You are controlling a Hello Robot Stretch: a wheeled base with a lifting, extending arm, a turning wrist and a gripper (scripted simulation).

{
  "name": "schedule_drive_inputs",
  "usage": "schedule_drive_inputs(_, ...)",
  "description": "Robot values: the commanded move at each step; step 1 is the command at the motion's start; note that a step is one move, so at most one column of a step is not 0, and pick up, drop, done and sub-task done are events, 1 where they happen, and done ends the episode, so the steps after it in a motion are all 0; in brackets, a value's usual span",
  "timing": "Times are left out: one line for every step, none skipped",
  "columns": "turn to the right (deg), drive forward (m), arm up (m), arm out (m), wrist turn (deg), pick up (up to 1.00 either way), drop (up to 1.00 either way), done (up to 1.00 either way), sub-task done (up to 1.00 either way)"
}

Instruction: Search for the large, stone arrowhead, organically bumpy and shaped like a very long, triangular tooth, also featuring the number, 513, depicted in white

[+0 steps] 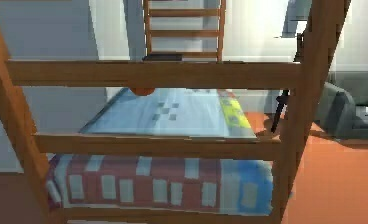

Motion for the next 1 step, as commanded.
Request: schedule_drive_inputs(45.0,0.0,0.0,0.0,0.0,0.0,0.0,0.0,0.0)
